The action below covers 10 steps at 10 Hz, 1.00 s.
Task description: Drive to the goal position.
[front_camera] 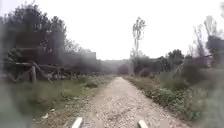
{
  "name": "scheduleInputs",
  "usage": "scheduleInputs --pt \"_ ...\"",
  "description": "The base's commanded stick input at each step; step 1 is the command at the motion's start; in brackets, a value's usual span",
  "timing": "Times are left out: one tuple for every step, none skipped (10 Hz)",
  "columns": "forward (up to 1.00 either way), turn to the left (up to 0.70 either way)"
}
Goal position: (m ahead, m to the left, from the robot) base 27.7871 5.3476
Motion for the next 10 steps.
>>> scheduleInputs --pt "1.0 -0.11" --pt "1.0 -0.26" --pt "1.0 -0.37" --pt "1.0 -0.4" --pt "1.0 -0.4" --pt "1.0 -0.27" --pt "1.0 0.0" --pt "1.0 0.0" --pt "1.0 -0.04" --pt "1.0 -0.2"
